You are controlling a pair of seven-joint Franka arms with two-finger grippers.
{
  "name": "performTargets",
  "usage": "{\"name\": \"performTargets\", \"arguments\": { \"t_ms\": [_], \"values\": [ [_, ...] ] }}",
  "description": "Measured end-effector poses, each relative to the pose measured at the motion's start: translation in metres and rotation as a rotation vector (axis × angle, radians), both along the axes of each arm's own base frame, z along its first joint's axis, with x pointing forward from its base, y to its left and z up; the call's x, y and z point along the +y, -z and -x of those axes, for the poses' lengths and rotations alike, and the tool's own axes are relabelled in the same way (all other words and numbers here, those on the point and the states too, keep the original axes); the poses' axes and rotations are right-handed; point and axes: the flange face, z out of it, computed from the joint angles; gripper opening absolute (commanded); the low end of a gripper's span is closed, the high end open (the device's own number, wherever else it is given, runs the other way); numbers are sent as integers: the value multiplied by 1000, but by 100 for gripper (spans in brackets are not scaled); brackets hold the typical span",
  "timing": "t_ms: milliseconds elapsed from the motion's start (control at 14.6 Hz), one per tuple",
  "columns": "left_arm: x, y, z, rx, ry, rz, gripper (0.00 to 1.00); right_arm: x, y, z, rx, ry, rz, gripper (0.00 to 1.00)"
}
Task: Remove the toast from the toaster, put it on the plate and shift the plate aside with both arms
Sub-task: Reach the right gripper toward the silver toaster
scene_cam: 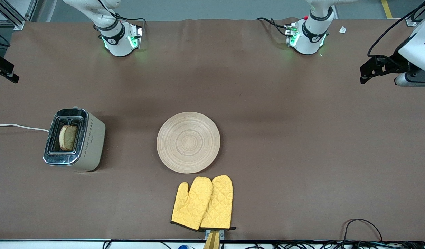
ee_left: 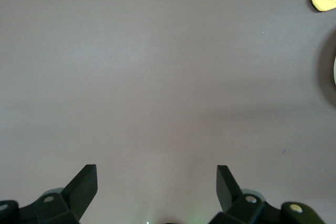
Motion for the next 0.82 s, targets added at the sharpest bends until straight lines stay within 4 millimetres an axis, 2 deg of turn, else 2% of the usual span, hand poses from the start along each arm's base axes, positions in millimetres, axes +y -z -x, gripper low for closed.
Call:
{"name": "performTargets", "arguments": {
  "t_ms": [548, 685, 823],
  "values": [
    [3, -2, 0, -1, -5, 0, 100, 2, 1, 0, 3, -4, 0, 100],
    [6, -5, -1, -4, -10, 1, 100, 1, 12, -6, 23, -4, -3, 100],
    [7, -4, -2, -1, -13, 2, 100, 0, 36, -22, 40, -5, -4, 100]
  ]
}}
